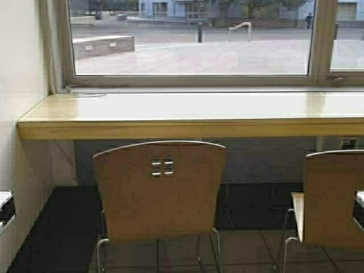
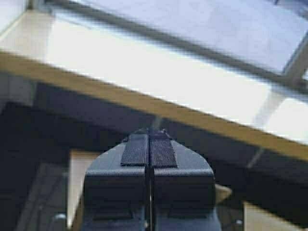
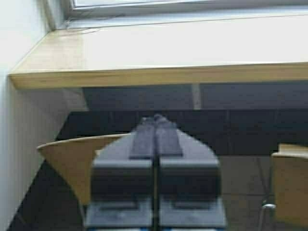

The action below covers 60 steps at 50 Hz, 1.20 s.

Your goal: Push the chairs under the table

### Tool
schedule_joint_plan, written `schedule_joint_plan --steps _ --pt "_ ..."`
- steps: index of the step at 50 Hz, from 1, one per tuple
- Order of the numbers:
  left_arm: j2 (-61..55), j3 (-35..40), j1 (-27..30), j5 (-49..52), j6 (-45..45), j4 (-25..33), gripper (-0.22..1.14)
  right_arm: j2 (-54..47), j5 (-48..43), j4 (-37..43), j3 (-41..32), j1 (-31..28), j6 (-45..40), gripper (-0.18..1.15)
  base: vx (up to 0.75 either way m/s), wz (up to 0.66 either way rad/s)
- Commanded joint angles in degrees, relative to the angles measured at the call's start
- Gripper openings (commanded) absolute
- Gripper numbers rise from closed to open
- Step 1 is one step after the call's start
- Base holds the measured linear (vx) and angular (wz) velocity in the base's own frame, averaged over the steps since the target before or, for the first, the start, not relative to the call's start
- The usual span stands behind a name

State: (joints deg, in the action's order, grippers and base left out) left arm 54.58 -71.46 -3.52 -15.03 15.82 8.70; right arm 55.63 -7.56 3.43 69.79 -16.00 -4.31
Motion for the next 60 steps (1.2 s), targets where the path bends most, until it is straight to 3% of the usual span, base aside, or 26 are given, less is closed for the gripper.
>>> schedule_joint_plan --steps 1,9,15,26,37,46,52,54,60 --pt "-7.73 4.48 0.09 0.79 5.71 0.44 0.03 -6.42 0.18 6.33 -3.6 -1.76 -2.2 0.04 0.08 0.27" --pt "-19.34 9.05 -2.29 0.35 16.17 0.62 0.03 -19.34 0.09 14.24 -10.2 -2.11 -2.11 0.04 0.08 0.16" --pt "-29.79 12.74 -6.59 -2.46 18.98 0.62 0.03 -28.04 0.44 17.93 -14.94 -2.11 -2.2 0.04 0.09 0.09" --pt "-39.38 14.77 -10.02 -5.89 20.74 1.05 0.03 -32.7 2.55 24.43 -16.61 -2.37 -2.2 0.04 0.11 0.1" --pt "-50.62 17.84 -17.84 -6.24 28.56 8.96 0.04 -42.89 -0.88 34.8 -17.75 -2.37 -1.85 0.05 0.17 -0.03" --pt "-63.46 25.84 -21.45 -7.12 32.52 10.81 0.06 -55.11 -0.7 36.12 -20.65 -2.37 -2.2 0.07 0.14 0.02" --pt "-69.17 30.06 -23.12 -6.94 34.98 11.34 0.18 -60.38 0.09 38.14 -23.55 -2.81 -2.29 0.13 0.14 0.08" --pt "-70.4 30.94 -23.38 -6.94 36.3 11.43 0.28 -61.88 0.7 39.29 -24.26 -2.9 -2.29 0.19 0.14 0.07" --pt "-72.77 32.43 -23.47 -6.94 39.38 11.43 0.58 -66.88 2.81 43.59 -28.3 -2.81 -2.11 0.54 0.16 0.05"
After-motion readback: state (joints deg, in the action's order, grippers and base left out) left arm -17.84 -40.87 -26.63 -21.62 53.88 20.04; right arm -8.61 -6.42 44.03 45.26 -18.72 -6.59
